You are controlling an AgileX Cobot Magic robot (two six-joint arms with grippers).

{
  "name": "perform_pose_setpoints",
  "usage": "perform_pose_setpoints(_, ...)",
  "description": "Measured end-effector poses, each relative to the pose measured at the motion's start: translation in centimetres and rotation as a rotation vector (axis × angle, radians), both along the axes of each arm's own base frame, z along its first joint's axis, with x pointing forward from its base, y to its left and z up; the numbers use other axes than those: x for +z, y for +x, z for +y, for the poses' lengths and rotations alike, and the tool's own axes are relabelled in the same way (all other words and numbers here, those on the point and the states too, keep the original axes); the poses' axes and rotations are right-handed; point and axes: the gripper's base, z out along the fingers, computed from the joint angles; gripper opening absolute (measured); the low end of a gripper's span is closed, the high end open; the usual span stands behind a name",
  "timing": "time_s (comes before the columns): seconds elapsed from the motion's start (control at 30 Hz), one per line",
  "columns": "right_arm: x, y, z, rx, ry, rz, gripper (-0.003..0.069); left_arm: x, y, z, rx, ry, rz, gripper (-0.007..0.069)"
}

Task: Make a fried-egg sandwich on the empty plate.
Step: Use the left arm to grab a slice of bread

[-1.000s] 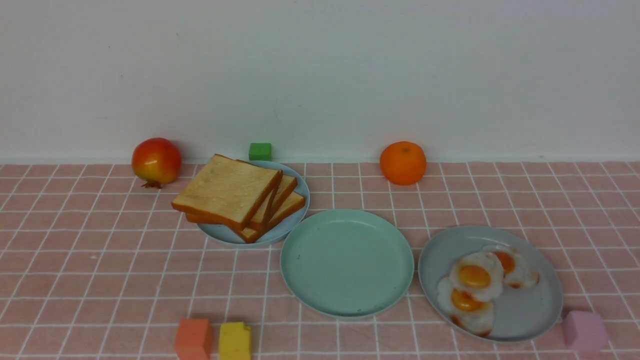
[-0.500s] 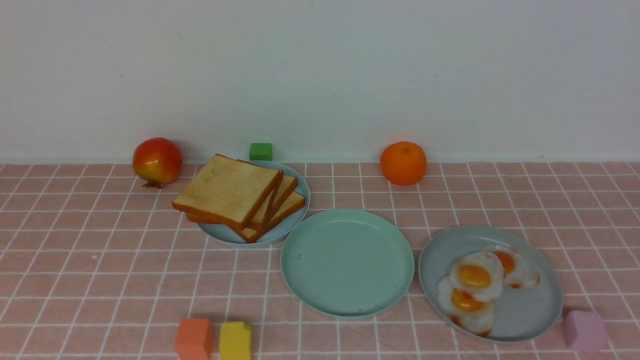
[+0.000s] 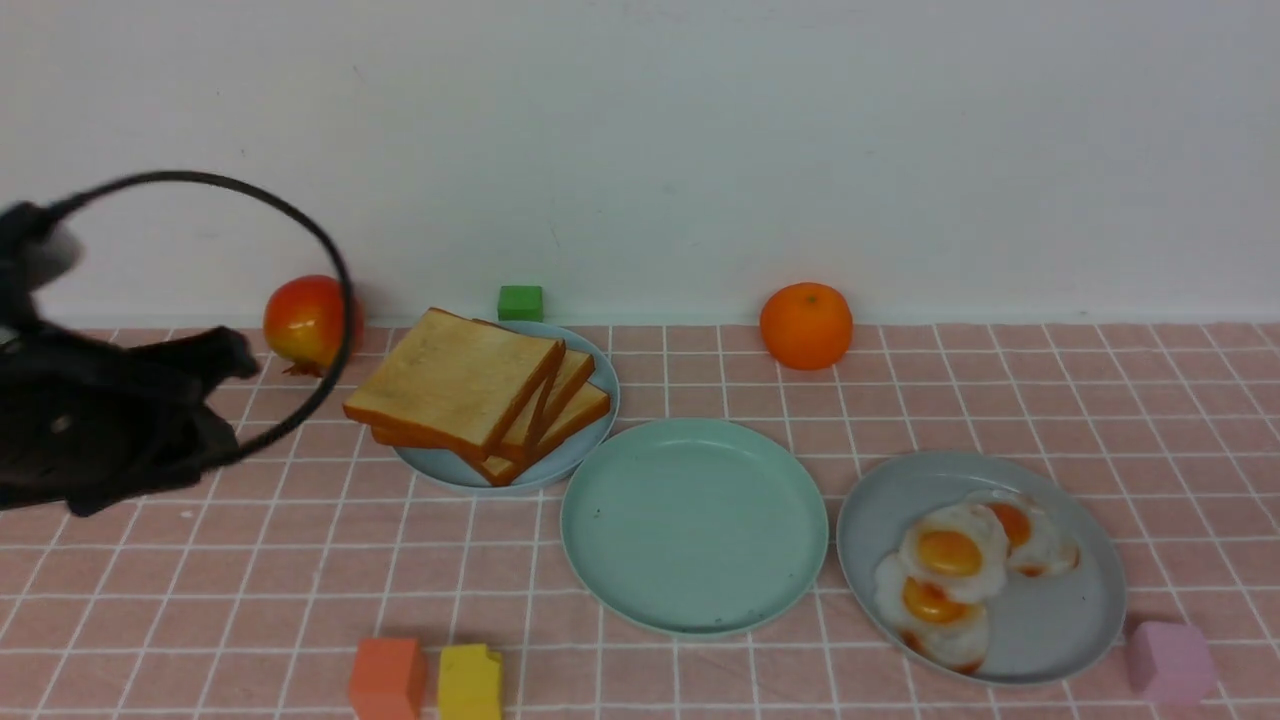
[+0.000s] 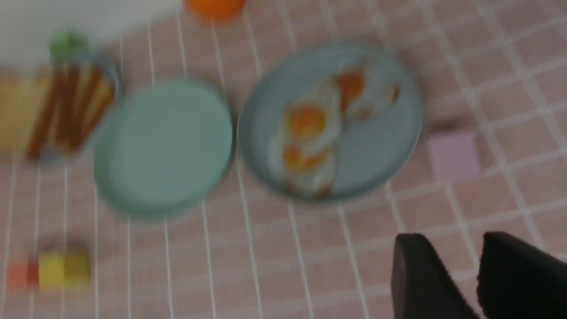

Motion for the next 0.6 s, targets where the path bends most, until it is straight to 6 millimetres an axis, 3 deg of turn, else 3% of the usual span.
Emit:
perform_pose_setpoints(0.17, -0.9, 1.7, 1.9, 0.246, 0.04, 0.075, 0.0242, 0.0, 5.3, -0.4, -0.092, 0.005, 0.116, 0.0239)
perform_pose_setpoints(0.33, -0.8, 2.3, 2.7, 0.344, 0.076, 0.033, 0.0242, -0.8, 8.8, 1.1, -0.132, -0.083, 0.137, 0.024)
perform_pose_setpoints(0.6, -0.4, 2.6, 3.2, 0.374, 0.125, -0.011, 0.0242, -4.2, 12.0, 4.4, -0.201, -0.308, 0.102, 0.0272)
